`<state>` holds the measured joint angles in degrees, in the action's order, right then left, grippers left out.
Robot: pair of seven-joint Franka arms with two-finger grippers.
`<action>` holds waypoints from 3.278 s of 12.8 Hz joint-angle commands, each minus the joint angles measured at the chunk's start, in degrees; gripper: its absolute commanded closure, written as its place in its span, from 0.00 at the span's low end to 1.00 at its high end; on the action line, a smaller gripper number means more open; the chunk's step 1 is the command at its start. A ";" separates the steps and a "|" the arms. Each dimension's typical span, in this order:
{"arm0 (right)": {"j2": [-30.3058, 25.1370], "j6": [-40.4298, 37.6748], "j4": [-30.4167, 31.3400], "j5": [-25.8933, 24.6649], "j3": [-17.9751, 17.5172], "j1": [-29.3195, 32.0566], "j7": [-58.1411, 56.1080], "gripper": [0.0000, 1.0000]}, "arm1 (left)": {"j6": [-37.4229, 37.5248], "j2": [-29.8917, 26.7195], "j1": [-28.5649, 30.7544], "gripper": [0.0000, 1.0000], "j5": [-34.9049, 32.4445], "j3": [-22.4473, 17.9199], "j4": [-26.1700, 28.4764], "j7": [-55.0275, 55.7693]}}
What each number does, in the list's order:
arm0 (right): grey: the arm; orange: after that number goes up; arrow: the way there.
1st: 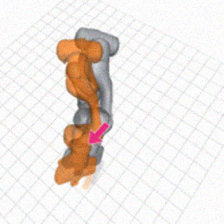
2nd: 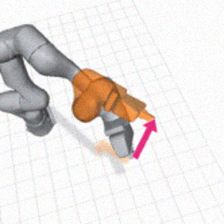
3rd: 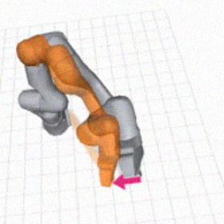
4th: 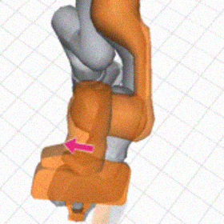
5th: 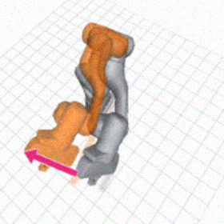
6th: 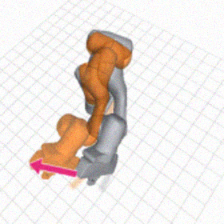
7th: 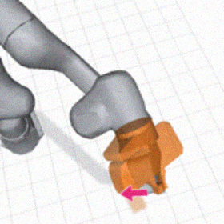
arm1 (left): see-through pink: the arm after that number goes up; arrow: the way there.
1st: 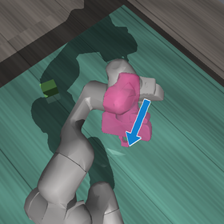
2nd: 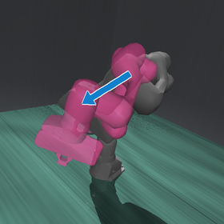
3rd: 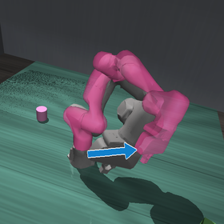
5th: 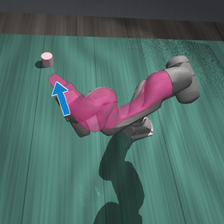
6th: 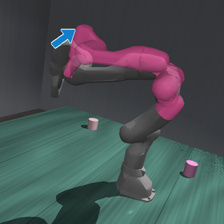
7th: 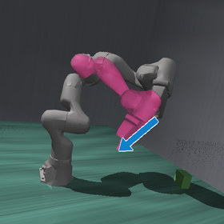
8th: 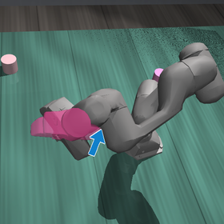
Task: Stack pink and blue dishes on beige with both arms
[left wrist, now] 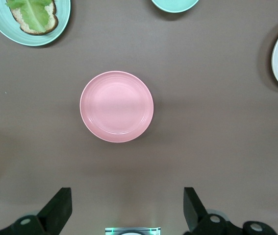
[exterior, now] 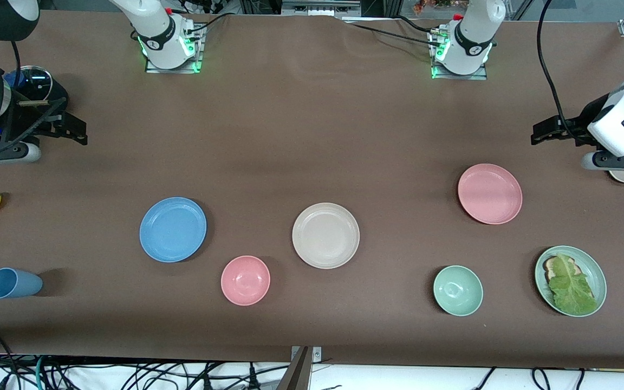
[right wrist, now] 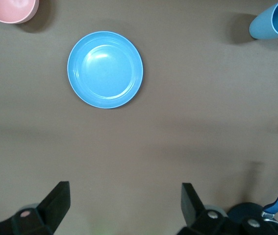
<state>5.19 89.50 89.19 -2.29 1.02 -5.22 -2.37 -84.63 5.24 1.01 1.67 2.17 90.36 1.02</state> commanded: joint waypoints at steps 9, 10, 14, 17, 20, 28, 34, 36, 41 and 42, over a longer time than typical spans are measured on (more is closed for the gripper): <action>0.52 0.06 -0.95 0.70 -0.49 0.92 0.26 0.00 | 0.44 3.89 -0.48 0.00 0.09 0.11 -1.33 0.74; 0.44 0.06 -0.95 0.70 -0.49 0.92 0.26 0.00 | 0.44 5.99 -1.88 0.00 -0.78 0.46 -1.42 0.39; 0.44 0.06 -0.95 1.05 -0.49 0.92 0.26 0.00 | 0.00 11.18 -1.90 0.00 -3.60 0.38 -1.33 0.92; 0.44 0.06 -0.95 1.05 -0.49 0.83 0.26 0.00 | -0.09 14.18 -0.33 0.00 -3.08 -0.24 -1.50 0.04; 0.44 0.06 -0.95 1.05 -0.49 0.92 0.26 0.00 | -7.00 15.94 3.54 0.00 -2.90 0.02 -0.81 -2.67; 0.44 0.06 -1.12 1.05 -0.49 0.83 0.26 0.00 | -14.32 22.09 11.72 0.00 9.65 0.20 -0.01 -22.34; 0.44 0.06 -1.12 1.05 -0.49 0.92 0.26 0.00 | -26.44 24.91 16.64 0.00 14.67 0.20 7.10 -39.58; 0.44 -0.02 -1.12 1.05 -0.49 0.83 0.26 0.00 | -30.57 25.35 18.23 0.00 15.99 0.20 9.91 -43.62; 0.44 0.06 -1.47 1.05 -0.49 0.92 0.26 0.00 | -40.24 26.41 20.25 0.00 21.61 0.20 17.56 -51.73; 0.44 0.06 -1.56 1.05 -0.49 1.00 0.26 0.00 | -41.30 26.49 20.26 0.00 22.41 0.20 18.61 -52.51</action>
<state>5.39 89.81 89.09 -2.03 1.01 -4.99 -2.36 -123.59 32.78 20.79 21.47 1.88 106.12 -48.71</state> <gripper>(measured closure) 0.000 0.000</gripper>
